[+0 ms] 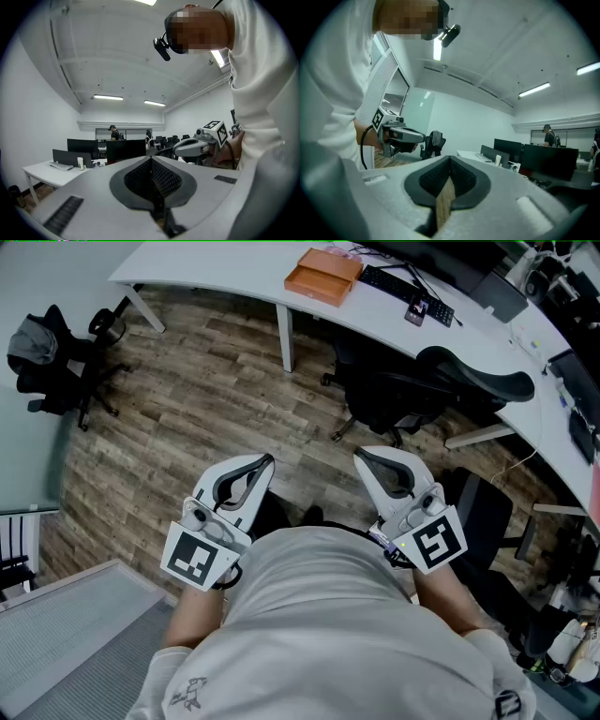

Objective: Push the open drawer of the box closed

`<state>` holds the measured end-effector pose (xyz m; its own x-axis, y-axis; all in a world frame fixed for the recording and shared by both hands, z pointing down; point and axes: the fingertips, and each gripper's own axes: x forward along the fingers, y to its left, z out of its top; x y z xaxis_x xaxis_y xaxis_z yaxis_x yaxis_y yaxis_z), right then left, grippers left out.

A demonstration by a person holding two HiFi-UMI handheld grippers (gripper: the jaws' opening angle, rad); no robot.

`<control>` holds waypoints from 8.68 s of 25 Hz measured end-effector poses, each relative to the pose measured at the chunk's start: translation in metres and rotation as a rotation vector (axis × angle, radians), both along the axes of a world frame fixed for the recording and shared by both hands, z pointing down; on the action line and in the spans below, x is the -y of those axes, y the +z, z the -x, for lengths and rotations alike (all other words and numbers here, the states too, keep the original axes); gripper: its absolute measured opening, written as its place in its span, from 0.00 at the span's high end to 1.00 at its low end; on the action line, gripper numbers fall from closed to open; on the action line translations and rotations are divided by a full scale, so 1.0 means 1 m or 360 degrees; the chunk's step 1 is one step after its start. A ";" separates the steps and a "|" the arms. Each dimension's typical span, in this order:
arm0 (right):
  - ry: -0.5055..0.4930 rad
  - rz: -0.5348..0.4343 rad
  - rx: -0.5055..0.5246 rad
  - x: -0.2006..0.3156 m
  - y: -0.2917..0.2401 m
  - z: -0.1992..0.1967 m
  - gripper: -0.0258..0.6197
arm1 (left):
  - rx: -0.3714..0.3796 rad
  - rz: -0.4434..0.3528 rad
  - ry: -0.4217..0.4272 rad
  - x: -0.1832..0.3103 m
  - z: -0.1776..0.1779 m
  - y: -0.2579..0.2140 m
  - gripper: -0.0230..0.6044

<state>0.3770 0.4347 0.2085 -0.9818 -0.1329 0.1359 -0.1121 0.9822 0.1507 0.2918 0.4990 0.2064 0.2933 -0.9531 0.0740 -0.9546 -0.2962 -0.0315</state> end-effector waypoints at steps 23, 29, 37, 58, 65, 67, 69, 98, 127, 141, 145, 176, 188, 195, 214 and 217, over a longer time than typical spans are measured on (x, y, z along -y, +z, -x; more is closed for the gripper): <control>-0.0077 0.0029 -0.0062 0.034 0.012 0.161 0.96 | -0.0072 0.0030 -0.0093 0.028 0.169 0.014 0.97; -0.0084 0.0043 -0.0071 0.036 0.005 0.244 0.96 | -0.0079 0.0036 -0.0088 0.023 0.248 0.010 0.97; -0.0021 -0.0014 -0.0067 0.025 0.003 0.314 0.96 | -0.0058 0.0027 0.0012 0.020 0.315 0.005 0.97; 0.0053 0.0056 0.0046 0.094 0.010 0.343 0.96 | -0.0036 0.0057 0.0039 0.079 0.356 0.017 0.97; 0.0055 0.0069 0.0027 0.143 0.012 0.348 0.96 | -0.0063 0.0051 0.0067 0.125 0.358 0.018 0.97; 0.0061 0.0075 0.0028 0.160 0.013 0.348 0.96 | -0.0066 0.0041 0.0092 0.141 0.357 0.018 0.97; 0.0071 0.0080 0.0029 0.178 0.014 0.346 0.96 | -0.0058 0.0044 0.0117 0.160 0.355 0.021 0.97; 0.0417 0.0180 0.0114 0.378 0.011 0.266 0.96 | -0.0012 0.0045 0.0604 0.400 0.269 0.021 0.97; 0.0752 0.0251 0.0087 0.498 0.021 0.340 0.96 | -0.0043 0.0091 0.0939 0.541 0.345 0.029 0.97; 0.0949 0.0252 0.0027 0.537 0.032 0.408 0.96 | -0.0072 0.0127 0.1152 0.589 0.415 0.037 0.97; 0.1004 0.0323 0.0021 0.541 0.039 0.433 0.96 | -0.0080 0.0137 0.1221 0.596 0.434 0.041 0.97; 0.1080 0.0683 -0.0205 0.611 0.206 0.407 0.87 | 0.0015 0.0417 0.1208 0.675 0.407 0.159 0.97; 0.1107 0.1083 -0.0429 0.598 0.351 0.398 0.86 | -0.0045 0.0624 0.1194 0.687 0.390 0.245 0.97; 0.1188 0.1265 -0.0461 0.601 0.404 0.391 0.84 | -0.0048 0.0705 0.1207 0.690 0.376 0.277 0.97; 0.1271 0.1378 -0.0584 0.609 0.461 0.401 0.81 | -0.0087 0.0859 0.1163 0.684 0.384 0.330 0.97; 0.1275 0.1404 -0.0590 0.611 0.467 0.402 0.79 | -0.0092 0.0860 0.1165 0.685 0.385 0.333 0.97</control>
<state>-0.0246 -0.1759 0.6750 -0.5500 -0.3983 0.7341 -0.8170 0.4390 -0.3739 -0.0930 -0.1857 0.5391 0.8285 -0.3672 0.4227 -0.5181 -0.7892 0.3298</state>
